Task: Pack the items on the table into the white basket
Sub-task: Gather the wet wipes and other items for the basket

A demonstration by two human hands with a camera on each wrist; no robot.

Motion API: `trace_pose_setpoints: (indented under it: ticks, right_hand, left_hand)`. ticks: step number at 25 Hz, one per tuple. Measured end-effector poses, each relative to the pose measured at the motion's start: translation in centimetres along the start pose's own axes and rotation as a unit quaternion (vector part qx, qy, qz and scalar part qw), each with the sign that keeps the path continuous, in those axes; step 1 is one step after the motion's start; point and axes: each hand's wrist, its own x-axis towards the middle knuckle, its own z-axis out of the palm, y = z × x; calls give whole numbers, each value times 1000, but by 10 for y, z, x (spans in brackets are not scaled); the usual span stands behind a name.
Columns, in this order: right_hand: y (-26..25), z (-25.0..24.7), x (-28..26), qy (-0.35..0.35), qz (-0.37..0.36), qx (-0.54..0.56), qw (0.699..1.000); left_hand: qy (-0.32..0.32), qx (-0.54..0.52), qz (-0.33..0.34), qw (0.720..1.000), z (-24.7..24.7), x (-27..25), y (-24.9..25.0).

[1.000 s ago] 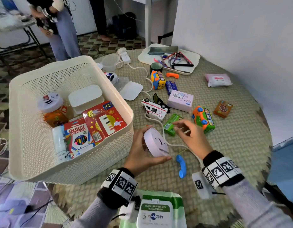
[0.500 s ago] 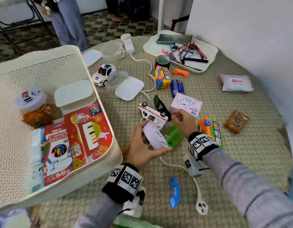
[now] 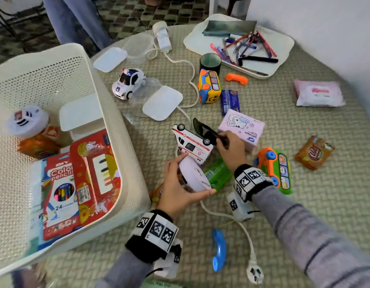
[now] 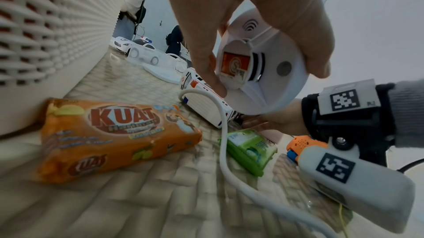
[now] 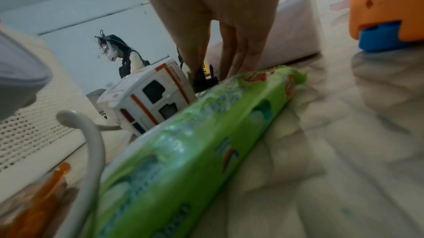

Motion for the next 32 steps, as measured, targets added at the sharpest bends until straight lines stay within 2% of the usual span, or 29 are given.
trace_pose_setpoints:
  ticks: [8,12,14,17,19,22,25,29,32]
  right_hand:
    - [-43,-44,-40,137,-117,115,977]
    - [-69,-71,-71,235,-165,65,956]
    - [-82,-82,-88,277,-140,100,945]
    - [-101,-88,-115,285,-74,246,923]
    - [-113,-84,-137,299,-55,272,913]
    - [-128,-72,-170,329,-54,272,903]
    - [-135,-58,-200,317,-47,283,904]
    - [-140,-48,-240,302,-47,217,927]
    - [-153,-47,-265,318,-50,189,928]
  left_hand:
    - [-10,13,26,1000,1,-18,13]
    - [-26,-18,38,999,-5,-30,22]
    - [-47,-25,46,998,-11,-36,28]
    - [-72,-30,64,995,-22,-47,36]
    - [-89,-41,75,992,-33,-58,40]
    - [-134,-72,82,985,-53,-76,49]
    - [-167,-102,96,976,-71,-90,58]
    - [-192,-58,149,968,-94,-104,65]
    - [-187,-15,185,965,-106,-115,69]
